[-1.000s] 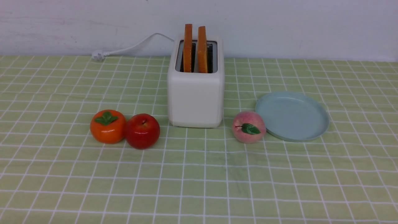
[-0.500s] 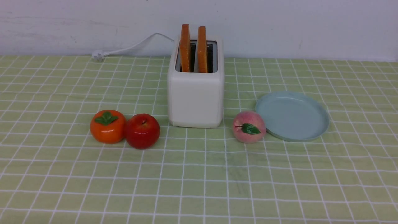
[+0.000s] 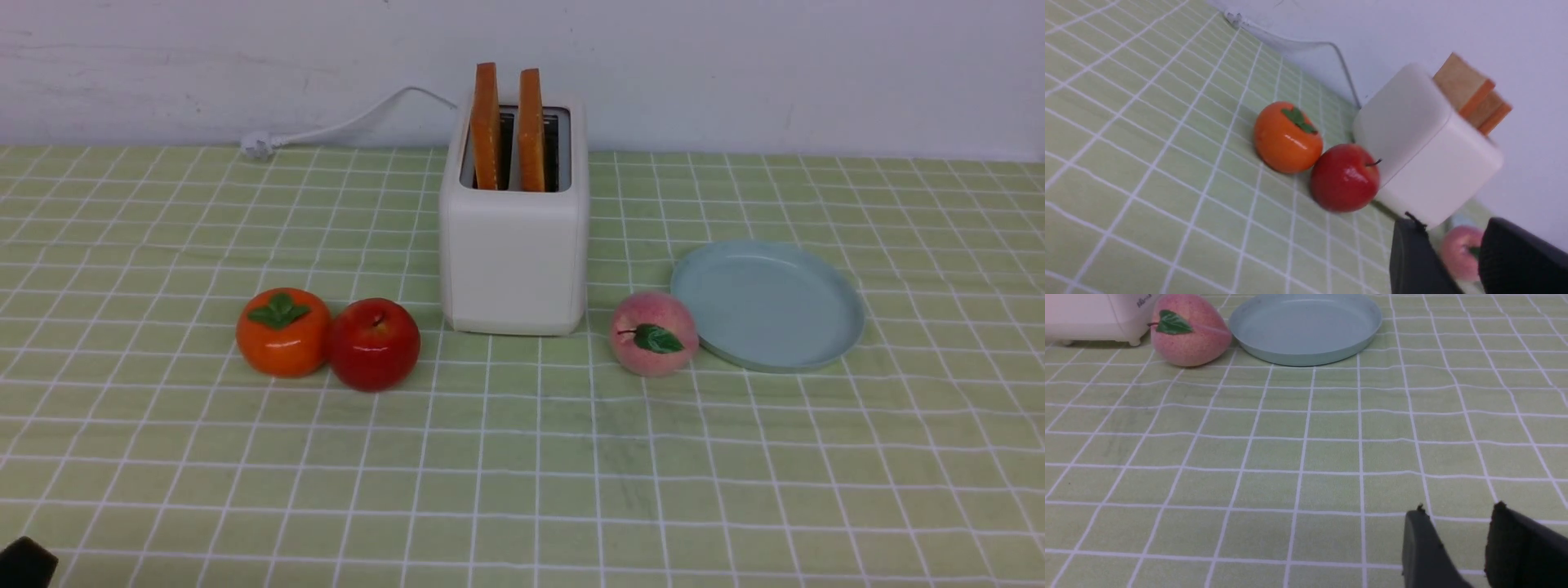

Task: Take toasted bread from bread machine on green coffee tablecloth place on plate.
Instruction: 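Reach for a toast slice standing in the toaster with the left gripper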

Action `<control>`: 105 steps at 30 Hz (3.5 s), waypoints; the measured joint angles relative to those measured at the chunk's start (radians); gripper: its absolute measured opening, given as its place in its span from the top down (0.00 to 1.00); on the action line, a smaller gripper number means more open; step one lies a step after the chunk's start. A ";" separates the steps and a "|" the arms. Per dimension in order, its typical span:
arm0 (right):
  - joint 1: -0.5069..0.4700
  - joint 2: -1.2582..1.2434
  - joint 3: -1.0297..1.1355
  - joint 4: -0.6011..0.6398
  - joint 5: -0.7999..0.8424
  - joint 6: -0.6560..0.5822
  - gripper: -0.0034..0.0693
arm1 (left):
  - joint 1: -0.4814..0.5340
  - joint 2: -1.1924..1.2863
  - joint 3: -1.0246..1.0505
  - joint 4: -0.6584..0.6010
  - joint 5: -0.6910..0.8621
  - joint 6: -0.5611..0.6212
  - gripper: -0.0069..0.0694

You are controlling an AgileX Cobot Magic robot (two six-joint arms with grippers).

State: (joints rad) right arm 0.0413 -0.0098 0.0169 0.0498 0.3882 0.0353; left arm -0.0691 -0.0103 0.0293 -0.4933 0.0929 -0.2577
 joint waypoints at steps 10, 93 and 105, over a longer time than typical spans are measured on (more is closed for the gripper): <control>0.000 0.000 0.009 0.271 -0.163 0.163 0.62 | 0.000 0.000 -0.058 -0.332 -0.126 0.060 0.64; 0.000 0.440 -0.620 0.706 0.196 -0.605 0.90 | -0.384 2.041 -1.732 -0.617 -0.423 1.131 0.76; 0.000 0.440 -0.620 0.706 0.206 -0.605 0.94 | -0.383 1.773 -1.754 -0.563 -0.149 1.059 0.76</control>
State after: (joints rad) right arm 0.0413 0.4298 -0.6029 0.7557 0.5938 -0.5700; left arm -0.4521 1.7624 -1.7243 -1.0559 -0.0559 0.8012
